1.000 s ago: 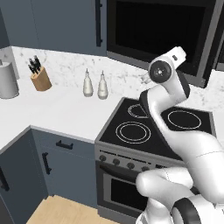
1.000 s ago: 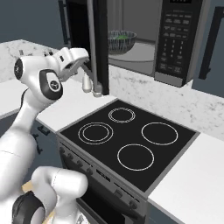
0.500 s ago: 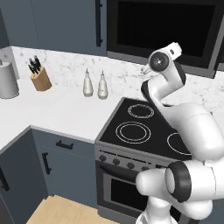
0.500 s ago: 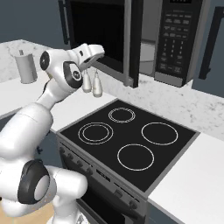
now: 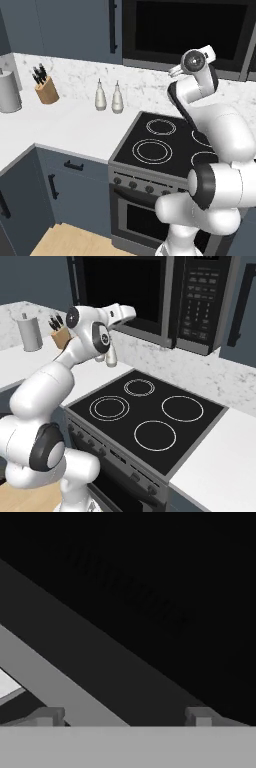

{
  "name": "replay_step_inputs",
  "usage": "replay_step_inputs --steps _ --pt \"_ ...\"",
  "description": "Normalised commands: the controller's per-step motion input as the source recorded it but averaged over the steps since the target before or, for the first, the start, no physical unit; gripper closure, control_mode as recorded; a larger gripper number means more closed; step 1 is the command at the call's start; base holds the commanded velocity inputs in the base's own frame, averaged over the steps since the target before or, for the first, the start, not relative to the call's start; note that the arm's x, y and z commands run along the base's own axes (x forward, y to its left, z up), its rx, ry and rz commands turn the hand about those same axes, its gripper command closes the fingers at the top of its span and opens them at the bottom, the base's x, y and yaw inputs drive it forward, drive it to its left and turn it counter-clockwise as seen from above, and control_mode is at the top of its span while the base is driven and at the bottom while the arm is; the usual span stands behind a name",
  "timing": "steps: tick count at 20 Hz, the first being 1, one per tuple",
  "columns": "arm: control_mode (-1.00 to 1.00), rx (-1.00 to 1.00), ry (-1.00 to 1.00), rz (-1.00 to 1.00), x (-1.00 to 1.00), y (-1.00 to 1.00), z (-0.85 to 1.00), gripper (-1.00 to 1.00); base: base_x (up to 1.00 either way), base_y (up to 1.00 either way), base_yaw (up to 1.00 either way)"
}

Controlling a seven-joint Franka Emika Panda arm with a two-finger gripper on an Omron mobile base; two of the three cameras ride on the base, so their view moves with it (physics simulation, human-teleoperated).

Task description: Pick the broccoli from the sink and place it in the bowl. Then pick the bowl and place it in the microwave. Then close the microwave door and press the start button.

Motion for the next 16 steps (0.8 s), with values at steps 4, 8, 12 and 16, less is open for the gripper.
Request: replay_step_inputs --steps 4,8,12,16 --pt "-1.0 0.11 -0.01 0.01 0.33 -0.52 0.0 -1.0 0.0 0.0 0.0" --pt "-1.0 0.08 -0.01 0.02 0.45 -0.44 0.0 -1.0 0.0 0.0 0.0" --pt "-1.0 0.0 -0.09 0.0 0.11 -0.01 0.0 -1.0 0.0 0.0 0.0" --pt "-1.0 0.03 -0.25 0.0 -0.64 0.05 0.07 -1.0 0.0 0.0 0.0"
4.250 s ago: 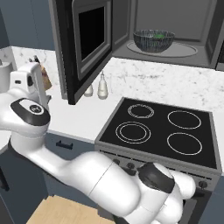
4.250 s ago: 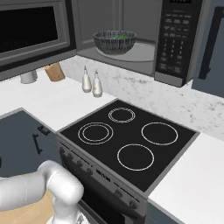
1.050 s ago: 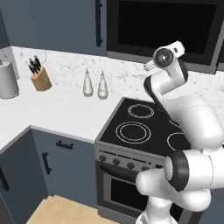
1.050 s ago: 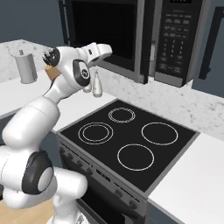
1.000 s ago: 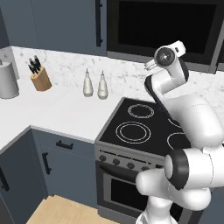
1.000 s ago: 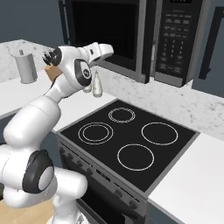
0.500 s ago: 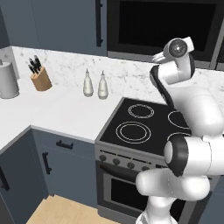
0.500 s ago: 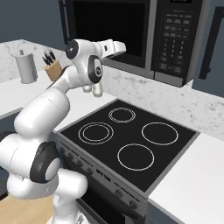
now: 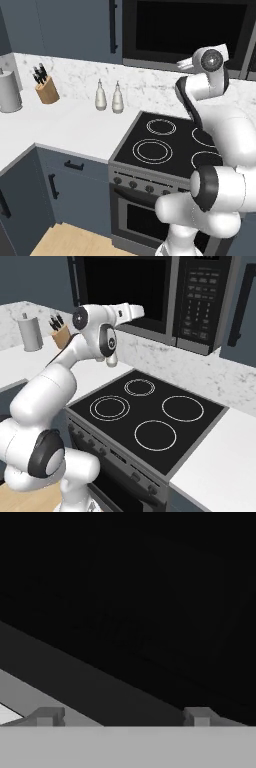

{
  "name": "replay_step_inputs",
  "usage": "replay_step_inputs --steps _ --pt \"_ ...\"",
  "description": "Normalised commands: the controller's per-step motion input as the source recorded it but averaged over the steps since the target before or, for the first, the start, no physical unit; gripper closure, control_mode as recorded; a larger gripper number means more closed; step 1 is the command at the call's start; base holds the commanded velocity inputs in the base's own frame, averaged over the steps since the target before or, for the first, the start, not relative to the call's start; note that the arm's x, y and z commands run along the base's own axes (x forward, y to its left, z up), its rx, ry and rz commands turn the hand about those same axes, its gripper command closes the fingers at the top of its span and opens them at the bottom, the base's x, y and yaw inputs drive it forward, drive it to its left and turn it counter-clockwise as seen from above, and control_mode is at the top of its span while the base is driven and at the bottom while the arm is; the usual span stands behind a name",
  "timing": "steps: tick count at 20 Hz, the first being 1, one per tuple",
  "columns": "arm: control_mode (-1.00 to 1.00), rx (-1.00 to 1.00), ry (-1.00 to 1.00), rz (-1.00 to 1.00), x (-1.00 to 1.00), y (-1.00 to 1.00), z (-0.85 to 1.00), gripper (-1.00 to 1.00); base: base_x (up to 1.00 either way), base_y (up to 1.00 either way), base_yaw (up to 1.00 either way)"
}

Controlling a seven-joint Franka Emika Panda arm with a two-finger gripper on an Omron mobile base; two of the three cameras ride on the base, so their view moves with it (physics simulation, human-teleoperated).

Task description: Pick the broccoli from the sink and place it in the bowl. Then pick the bowl and place it in the microwave. Then close the microwave door and press the start button.

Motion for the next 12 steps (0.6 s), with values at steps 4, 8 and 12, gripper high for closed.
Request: replay_step_inputs --steps 4,8,12 --pt "-1.0 0.12 -0.24 0.0 -0.86 0.18 0.4 -1.0 0.0 0.0 0.0" --pt "-1.0 0.05 -0.14 0.0 -0.81 0.22 0.39 -1.0 0.0 0.0 0.0" --pt "-1.0 0.0 -0.04 0.0 -0.88 0.06 0.26 -1.0 0.0 0.0 0.0"
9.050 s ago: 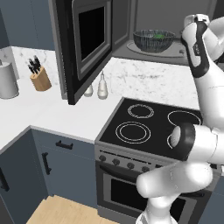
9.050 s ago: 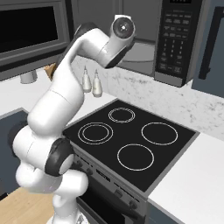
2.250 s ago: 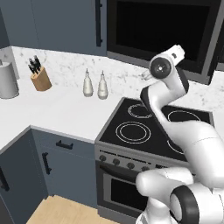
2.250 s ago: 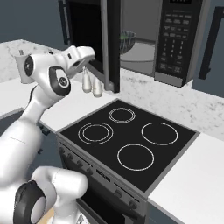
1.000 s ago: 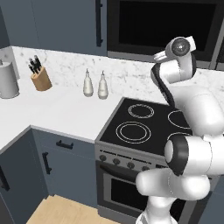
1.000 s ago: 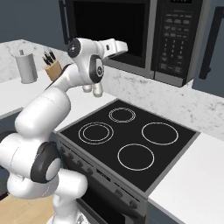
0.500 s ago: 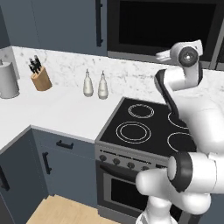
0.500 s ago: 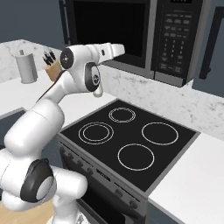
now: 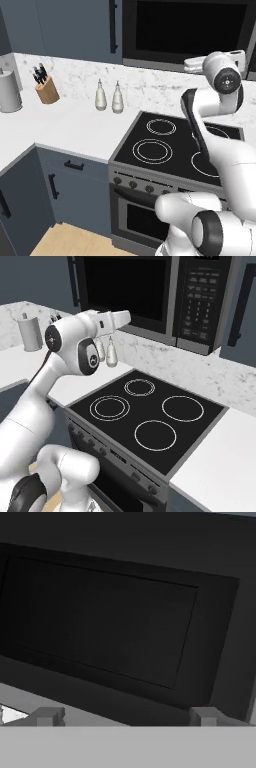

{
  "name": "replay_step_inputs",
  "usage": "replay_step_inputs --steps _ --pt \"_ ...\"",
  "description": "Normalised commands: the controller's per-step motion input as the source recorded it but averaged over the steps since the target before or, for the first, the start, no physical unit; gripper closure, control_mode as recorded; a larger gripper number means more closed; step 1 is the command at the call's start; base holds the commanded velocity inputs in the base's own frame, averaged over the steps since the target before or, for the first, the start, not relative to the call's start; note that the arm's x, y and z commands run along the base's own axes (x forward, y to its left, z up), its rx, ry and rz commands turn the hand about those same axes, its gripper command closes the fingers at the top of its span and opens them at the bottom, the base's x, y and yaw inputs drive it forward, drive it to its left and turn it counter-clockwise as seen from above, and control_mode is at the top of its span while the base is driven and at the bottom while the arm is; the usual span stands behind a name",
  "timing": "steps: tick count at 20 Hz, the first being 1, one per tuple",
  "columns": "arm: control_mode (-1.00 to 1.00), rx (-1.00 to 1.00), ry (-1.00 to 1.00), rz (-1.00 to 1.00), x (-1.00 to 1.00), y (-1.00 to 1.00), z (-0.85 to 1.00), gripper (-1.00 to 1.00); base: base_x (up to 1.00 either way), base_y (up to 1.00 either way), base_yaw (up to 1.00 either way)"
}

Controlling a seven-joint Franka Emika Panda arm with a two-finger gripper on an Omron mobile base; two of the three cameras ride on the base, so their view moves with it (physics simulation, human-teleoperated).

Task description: Pick the broccoli from the sink and place it in the bowl. Then pick the bowl and place it in the microwave. Then close the microwave door and press the start button.

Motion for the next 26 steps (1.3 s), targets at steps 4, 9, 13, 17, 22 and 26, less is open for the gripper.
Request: replay_step_inputs --steps 4,9,13,17,22,26 --pt "-1.0 0.0 0.0 0.0 -0.99 0.0 0.03 1.0 0.0 0.0 0.0" --pt "-1.0 0.04 0.0 0.0 -1.0 -0.21 0.0 1.0 0.0 0.0 0.0" --pt "-1.0 0.04 0.0 0.0 -0.81 -0.3 0.0 1.0 0.0 0.0 0.0" --pt "-1.0 0.15 0.0 0.0 -0.41 -0.44 0.0 1.0 0.0 0.0 0.0" --pt "-1.0 0.14 0.0 0.0 -0.36 -0.57 0.0 1.0 0.0 0.0 0.0" --pt "-1.0 0.14 0.03 0.0 -0.04 -0.56 -0.01 1.0 0.0 0.0 0.0"
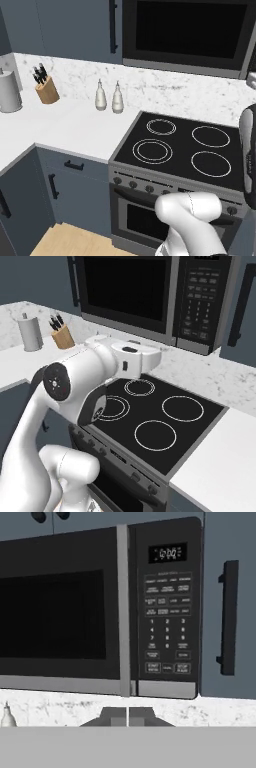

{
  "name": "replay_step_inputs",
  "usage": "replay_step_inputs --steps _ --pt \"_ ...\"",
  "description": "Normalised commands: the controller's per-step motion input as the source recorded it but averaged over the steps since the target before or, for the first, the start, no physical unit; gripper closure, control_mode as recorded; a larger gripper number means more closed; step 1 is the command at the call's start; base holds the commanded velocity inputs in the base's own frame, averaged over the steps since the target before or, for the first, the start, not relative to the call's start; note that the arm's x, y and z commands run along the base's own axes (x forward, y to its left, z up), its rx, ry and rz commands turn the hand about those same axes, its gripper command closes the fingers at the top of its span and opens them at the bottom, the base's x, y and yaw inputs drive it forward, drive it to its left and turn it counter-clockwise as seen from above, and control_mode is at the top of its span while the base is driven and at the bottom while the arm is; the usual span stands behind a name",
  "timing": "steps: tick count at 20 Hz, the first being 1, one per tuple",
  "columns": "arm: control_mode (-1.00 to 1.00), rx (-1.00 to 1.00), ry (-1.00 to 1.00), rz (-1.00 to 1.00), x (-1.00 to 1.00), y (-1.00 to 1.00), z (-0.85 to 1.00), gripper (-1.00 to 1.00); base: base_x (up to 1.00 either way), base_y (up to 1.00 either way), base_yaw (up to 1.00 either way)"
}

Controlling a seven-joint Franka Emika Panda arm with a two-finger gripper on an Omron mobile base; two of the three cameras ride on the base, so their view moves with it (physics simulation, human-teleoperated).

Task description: Pick the broccoli from the sink and place it in the bowl. Then pick the bowl and place it in the microwave. Then close the microwave door and press the start button.

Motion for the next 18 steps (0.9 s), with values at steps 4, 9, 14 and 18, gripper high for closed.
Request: replay_step_inputs --steps 4,9,14,18 --pt "-1.0 0.06 0.0 0.0 0.0 -0.5 0.0 1.0 0.0 0.0 0.0" --pt "-1.0 0.04 0.0 0.0 0.01 -0.33 0.01 1.0 0.0 0.0 0.0" --pt "-1.0 0.0 0.0 0.0 0.26 -0.14 0.0 1.0 0.0 0.0 0.0" --pt "-1.0 0.0 0.0 0.0 0.39 -0.07 0.0 1.0 0.0 0.0 0.0"
